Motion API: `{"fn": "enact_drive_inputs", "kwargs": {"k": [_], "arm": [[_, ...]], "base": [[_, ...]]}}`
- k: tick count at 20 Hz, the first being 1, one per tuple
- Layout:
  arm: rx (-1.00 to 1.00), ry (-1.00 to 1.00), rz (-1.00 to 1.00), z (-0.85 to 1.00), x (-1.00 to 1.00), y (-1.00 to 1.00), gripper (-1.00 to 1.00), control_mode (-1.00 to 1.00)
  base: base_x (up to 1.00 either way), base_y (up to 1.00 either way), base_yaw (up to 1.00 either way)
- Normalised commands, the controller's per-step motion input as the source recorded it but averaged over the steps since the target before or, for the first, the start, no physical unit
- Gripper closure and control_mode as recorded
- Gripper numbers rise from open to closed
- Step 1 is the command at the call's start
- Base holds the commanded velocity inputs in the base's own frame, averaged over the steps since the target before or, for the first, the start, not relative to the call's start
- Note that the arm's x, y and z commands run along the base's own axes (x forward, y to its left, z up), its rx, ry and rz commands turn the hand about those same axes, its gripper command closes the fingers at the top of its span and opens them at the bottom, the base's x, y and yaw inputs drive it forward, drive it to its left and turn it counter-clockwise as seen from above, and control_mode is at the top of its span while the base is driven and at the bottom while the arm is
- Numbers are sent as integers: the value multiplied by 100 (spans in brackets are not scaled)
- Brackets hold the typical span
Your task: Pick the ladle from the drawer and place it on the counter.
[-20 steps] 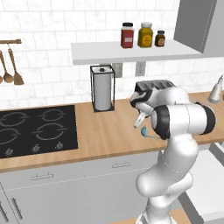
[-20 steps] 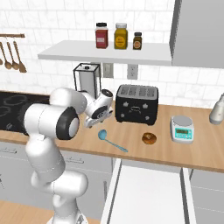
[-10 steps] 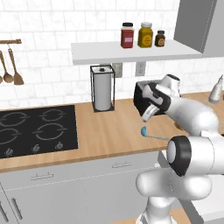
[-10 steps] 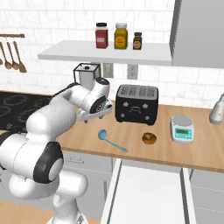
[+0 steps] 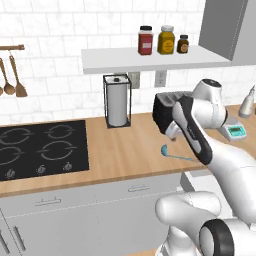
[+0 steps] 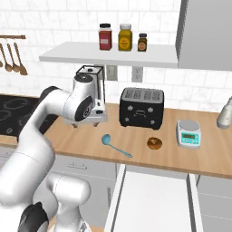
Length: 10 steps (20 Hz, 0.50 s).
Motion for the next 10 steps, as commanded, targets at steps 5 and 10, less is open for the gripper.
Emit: {"fn": "enact_drive_inputs", "kwargs": {"k": [5,10], "arm": [[0,6,-20,49,-100,14,-100,-100],[0,0,-4,45,-85,31,-100,-100]], "base": [[0,0,0],[0,0,0]]}}
